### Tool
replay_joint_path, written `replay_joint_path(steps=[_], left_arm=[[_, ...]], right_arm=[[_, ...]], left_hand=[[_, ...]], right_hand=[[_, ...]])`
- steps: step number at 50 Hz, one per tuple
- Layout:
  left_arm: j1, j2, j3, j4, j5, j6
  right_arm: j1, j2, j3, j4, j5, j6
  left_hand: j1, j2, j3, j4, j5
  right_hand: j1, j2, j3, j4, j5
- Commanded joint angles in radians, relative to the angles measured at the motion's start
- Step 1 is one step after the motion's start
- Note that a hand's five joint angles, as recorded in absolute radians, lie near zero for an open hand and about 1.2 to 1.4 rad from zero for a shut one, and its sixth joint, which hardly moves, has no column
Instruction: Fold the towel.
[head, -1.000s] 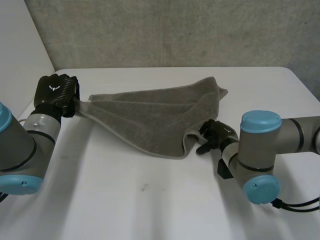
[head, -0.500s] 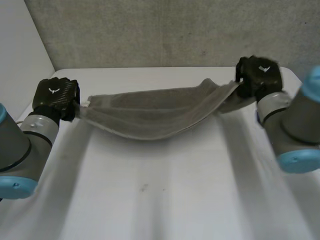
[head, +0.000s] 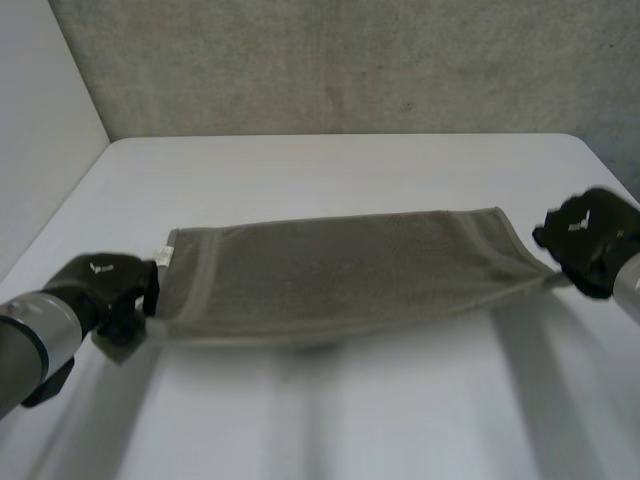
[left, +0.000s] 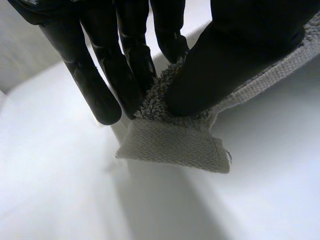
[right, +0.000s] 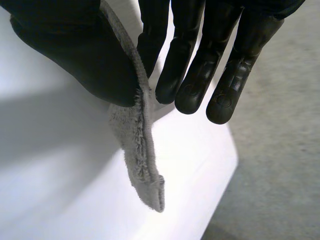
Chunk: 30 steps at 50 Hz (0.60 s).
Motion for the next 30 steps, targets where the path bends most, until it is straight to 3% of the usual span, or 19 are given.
replay_joint_path(steps=[1, 6, 8, 19, 24, 30], left_arm=[[-0.007, -0.033, 0.002, -0.022, -0.001, 0.041], [-0.016, -0.152, 0.079, 0.061, -0.005, 0.044], [-0.016, -0.247, 0.16, 0.097, -0.007, 0.037], [-0.032, -0.573, 0.488, 0.133, -0.018, 0.035], [-0.033, -0.733, 0.71, 0.136, -0.051, 0.035], [-0.035, -0.818, 0.838, 0.154, -0.056, 0.028]], right_arm=[[-0.002, 0.104, 0.032, -0.036, -0.005, -0.077], [0.007, 0.244, -0.054, -0.154, -0.005, -0.067], [0.01, 0.367, -0.135, -0.241, -0.005, -0.066], [0.042, 0.727, -0.46, -0.525, -0.008, -0.07], [0.048, 0.852, -0.572, -0.622, -0.048, -0.072], [0.05, 0.968, -0.696, -0.637, -0.071, -0.069]], left_hand=[[0.239, 0.179, 0.182, 0.179, 0.185], [0.239, 0.179, 0.182, 0.179, 0.185], [0.239, 0.179, 0.182, 0.179, 0.185], [0.239, 0.179, 0.182, 0.179, 0.185], [0.239, 0.179, 0.182, 0.179, 0.185], [0.239, 0.179, 0.182, 0.179, 0.185]], right_hand=[[0.429, 0.221, 0.215, 0.203, 0.232], [0.429, 0.221, 0.215, 0.203, 0.232], [0.429, 0.221, 0.215, 0.203, 0.232], [0.429, 0.221, 0.215, 0.203, 0.232], [0.429, 0.221, 0.215, 0.203, 0.232], [0.429, 0.221, 0.215, 0.203, 0.232]])
